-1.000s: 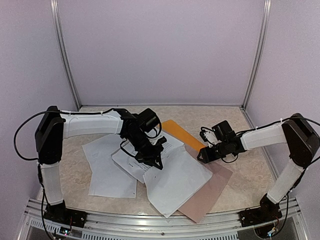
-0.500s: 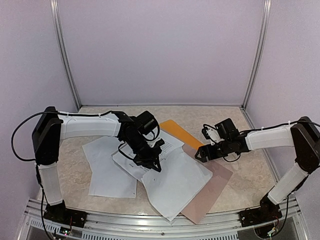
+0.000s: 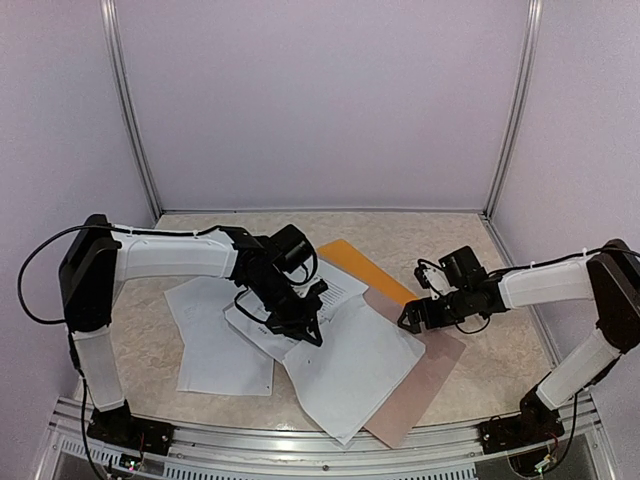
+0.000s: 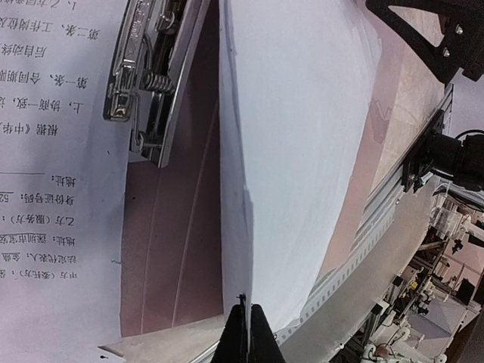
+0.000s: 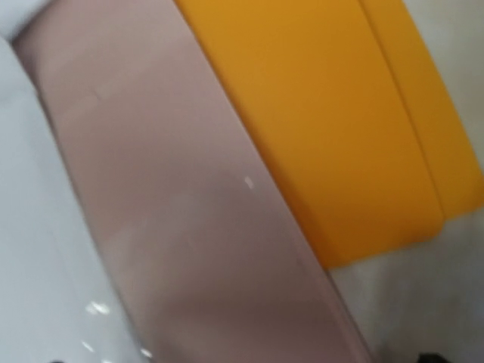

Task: Put the files into the folder
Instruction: Insert the file into the form pockets on the folder.

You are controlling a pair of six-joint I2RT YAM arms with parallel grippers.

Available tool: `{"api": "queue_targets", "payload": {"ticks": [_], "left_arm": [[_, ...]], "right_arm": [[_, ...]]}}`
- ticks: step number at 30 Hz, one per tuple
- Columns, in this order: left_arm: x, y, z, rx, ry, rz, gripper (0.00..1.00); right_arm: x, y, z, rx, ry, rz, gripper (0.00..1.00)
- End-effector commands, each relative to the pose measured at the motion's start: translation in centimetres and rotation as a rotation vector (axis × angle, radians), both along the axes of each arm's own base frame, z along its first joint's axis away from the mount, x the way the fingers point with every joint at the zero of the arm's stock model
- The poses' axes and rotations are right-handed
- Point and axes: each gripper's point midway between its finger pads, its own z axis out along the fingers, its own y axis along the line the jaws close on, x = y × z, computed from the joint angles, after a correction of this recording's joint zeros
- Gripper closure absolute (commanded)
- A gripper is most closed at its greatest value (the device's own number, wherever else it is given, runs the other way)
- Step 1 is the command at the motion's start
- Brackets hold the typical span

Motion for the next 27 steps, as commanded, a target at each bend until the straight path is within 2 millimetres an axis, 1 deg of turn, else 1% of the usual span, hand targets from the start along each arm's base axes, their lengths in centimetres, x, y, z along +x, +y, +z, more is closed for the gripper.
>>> {"api": "queue_targets", "payload": {"ticks": [1, 7, 11, 14, 16, 27], "left_arm": [[-0.3, -0.5, 1.2, -0.035, -0.026, 0.005, 1.00], [-0.5, -0.9, 0.9, -0.053, -0.006, 0.007, 1.00], [-0.5, -1.4, 1.0, -0.073, 0.003, 0.009, 1.00], [-0.6, -2.0, 1.3, -0.108, 0.019, 0.005, 1.00], [-0.7, -2.2, 1.4, -0.124, 0.028, 0.008, 1.00], [-0.2, -3.3, 1.4, -0.179, 0.063, 0.057, 1.00]], "right_arm": [[-0.6, -0.5, -1.3, 0.044, 0.041, -0.017, 0.01], [-1.2, 0.2, -1.9, 0.106, 0.063, 0.013, 0.02], [-1.9, 0.2, -2.1, 0.118, 0.078, 0.023, 0.03], [-2.1, 0.1, -2.0, 0.123, 0.076, 0.021, 0.04], [-1.8, 0.3, -1.6, 0.138, 0.057, 0.024, 0.04], [-2.0, 0.0, -2.0, 0.126, 0.060, 0.019, 0.05]]}}
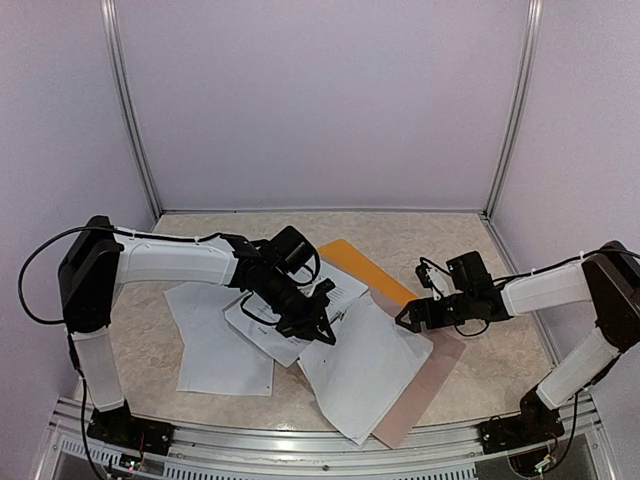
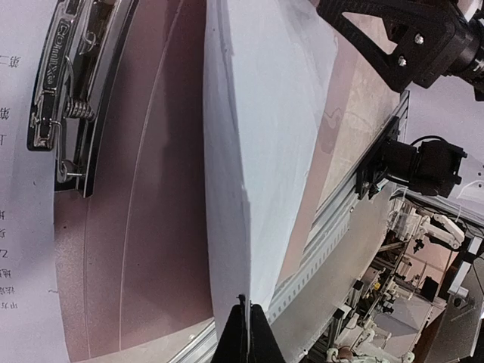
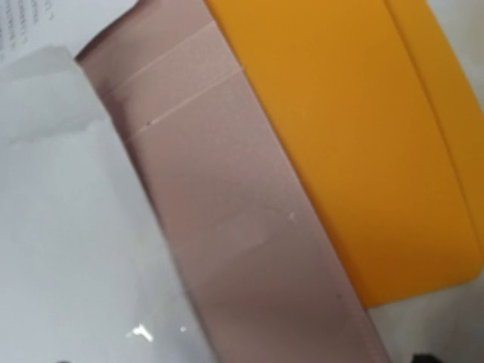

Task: Put the files into the folder
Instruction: Insert the file into the form pockets on the folder.

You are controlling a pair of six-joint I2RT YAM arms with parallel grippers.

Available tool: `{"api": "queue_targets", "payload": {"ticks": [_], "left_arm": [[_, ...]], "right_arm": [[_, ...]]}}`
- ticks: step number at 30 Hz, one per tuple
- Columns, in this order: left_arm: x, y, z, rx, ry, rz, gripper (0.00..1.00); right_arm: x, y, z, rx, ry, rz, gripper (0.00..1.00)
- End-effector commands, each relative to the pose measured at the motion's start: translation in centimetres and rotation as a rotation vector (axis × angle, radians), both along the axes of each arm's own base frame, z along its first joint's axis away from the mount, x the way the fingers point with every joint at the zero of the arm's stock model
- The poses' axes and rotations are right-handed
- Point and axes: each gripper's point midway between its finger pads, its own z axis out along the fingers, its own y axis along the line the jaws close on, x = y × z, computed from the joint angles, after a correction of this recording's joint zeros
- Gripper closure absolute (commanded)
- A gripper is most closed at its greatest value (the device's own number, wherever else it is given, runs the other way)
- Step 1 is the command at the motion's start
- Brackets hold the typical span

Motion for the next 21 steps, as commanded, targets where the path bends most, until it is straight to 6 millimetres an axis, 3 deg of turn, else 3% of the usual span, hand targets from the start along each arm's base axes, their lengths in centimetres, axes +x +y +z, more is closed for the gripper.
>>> {"api": "queue_targets", "payload": {"ticks": [1, 11, 21], "left_arm": [[0.2, -1.0, 0.6, -0.048, 0.008, 0.025, 1.00], [0.7, -0.6, -0.7, 0.012, 0.009, 0.086, 1.00], [0.3, -1.2, -1.5, -0.038, 0.080, 0.171, 1.00]], "right_arm": [[-2.1, -0.8, -1.9, -0.017, 0.099, 0.000, 0.05], [-2.2, -0.9, -2.0, -0.027, 0.099, 0.005, 0.05], [-2.3, -0.7, -2.0, -0.018, 0.106, 0.013, 0.05]]}}
